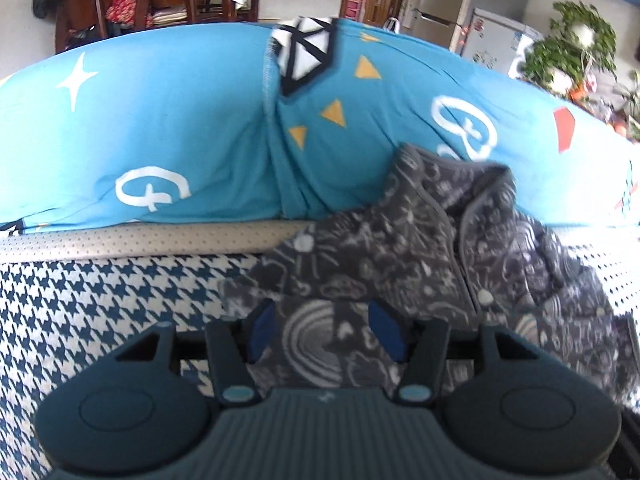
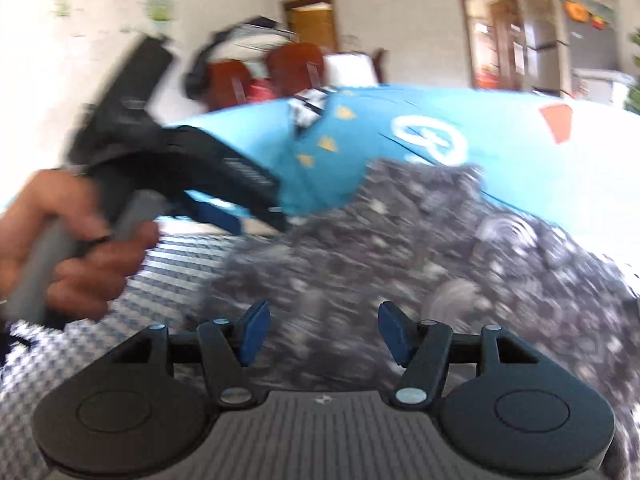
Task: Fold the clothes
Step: 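Lay the folded half on the jacket and open both grippers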
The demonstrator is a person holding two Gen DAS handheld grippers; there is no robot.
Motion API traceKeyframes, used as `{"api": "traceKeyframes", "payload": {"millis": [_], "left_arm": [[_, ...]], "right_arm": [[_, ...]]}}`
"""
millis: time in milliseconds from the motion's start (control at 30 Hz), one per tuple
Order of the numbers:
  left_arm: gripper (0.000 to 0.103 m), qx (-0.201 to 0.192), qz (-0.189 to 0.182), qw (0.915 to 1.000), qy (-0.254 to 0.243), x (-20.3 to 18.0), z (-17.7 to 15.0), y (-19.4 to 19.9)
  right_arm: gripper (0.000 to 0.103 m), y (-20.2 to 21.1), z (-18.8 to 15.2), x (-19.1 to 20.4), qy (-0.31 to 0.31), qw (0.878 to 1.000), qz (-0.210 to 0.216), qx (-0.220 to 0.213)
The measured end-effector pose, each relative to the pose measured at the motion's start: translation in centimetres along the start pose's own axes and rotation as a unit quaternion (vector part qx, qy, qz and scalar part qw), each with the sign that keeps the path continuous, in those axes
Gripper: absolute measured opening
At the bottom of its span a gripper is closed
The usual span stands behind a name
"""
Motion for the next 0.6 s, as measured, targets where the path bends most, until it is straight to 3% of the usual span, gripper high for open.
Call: {"api": "traceKeyframes", "payload": {"millis": [167,367,433,500,600], "left_arm": [[0.06,0.01,0.016,0.9988,-0.044,-1.4,-2.9,0.3],[0.069,0.003,0.051,0.9952,-0.084,-1.2,-6.1,-0.1],[0.077,0.005,0.054,0.996,-0.071,-0.8,-6.3,-0.2],[0.078,0.011,0.053,0.9973,-0.049,-0.2,-6.5,-0.3],[0.077,0.009,0.045,0.9989,-0.015,0.7,-6.3,0.2]], "right_arm": [[0.061,-0.3,-2.3,-1.1,-0.026,0.997,-0.026,0.074],[0.062,0.8,-2.6,-1.3,-0.023,0.997,-0.025,0.072],[0.065,1.1,-2.6,-1.3,-0.024,0.997,-0.021,0.075],[0.071,1.0,-2.6,-1.2,-0.02,0.996,-0.02,0.081],[0.072,1.3,-2.5,-1.2,-0.016,0.996,-0.016,0.081]]}}
Point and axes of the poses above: each gripper's, at about its wrist camera, not at the fingertips, and y roughly against the way its jaws point, x to its left, z to its top, the point moved 3 cm from there along -y, roughly the way its jaws point, and after that the axes turned 9 degrees about y, right-handed, at the moved point
